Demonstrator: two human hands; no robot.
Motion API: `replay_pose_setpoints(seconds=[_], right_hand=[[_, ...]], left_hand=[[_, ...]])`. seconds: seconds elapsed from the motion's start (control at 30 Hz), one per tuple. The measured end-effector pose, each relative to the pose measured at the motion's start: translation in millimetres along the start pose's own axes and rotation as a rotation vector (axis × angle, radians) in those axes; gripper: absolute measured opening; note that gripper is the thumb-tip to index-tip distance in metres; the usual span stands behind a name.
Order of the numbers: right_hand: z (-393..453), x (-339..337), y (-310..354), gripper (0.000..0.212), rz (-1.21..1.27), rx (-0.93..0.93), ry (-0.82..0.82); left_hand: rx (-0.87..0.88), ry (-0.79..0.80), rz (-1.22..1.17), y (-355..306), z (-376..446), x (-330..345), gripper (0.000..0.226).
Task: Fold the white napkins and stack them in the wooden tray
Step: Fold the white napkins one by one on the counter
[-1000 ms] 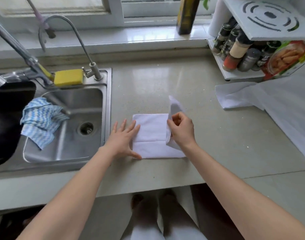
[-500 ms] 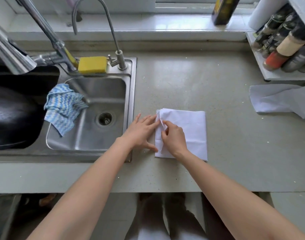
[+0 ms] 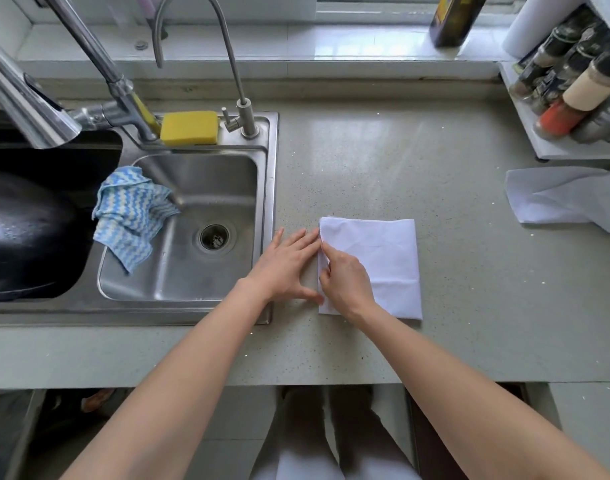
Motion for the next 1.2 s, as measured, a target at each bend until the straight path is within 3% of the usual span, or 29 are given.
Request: replay_pose_setpoints(seconds=[0.13, 0.27, 0.4, 0.63, 0.73, 0.83, 0.9, 1.0, 1.2], right_hand=[[2, 3, -3, 0.046, 0.007, -0.007, 0.009], [1, 1, -2, 0.043, 0.076, -0.04, 0.007], [-8, -12, -17, 0.028, 0.165, -0.03, 0.003], [-57, -20, -43, 0.022, -0.107, -0.373, 0.124], [-63, -24, -45, 0.026, -0.122, -0.403, 0.118], [-68, -37, -44, 0.011, -0.242, -0.562, -0.001], [-69, -44, -48, 0.012, -0.361, -0.616, -0.033], [-70, -48, -55, 0.006, -0.481, -0.637, -0.021], [-69, -43, -66, 0.023, -0.605, -0.631, 0.12]], left_hand=[[-0.029, -0.013, -0.064, 0, -1, -1, 0.121], [-0.015, 0.029, 0.018, 0, 0, -1, 0.115], [-0.004, 0.063, 0.074, -4, 2, -4, 0.111], [-0.049, 0.187, 0.014, -10, 11, -19, 0.083], [-0.089, 0.214, 0.03, -22, 10, -18, 0.106], [-0.123, 0.232, -0.006, -28, 5, -12, 0.13], [-0.133, 0.22, -0.01, -31, 4, -10, 0.139], [-0.13, 0.217, 0.042, -35, 3, -7, 0.146], [-0.139, 0.223, 0.14, -40, 2, -7, 0.146]])
Point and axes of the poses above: each hand's wrist, its own z-axis towards the middle knuckle, its own x-axis out of the palm, y = z × x, the point moved 5 cm from there along z, towards the middle knuckle, and after that the axes turned 5 degrees about -y, right-handed, at the moved point
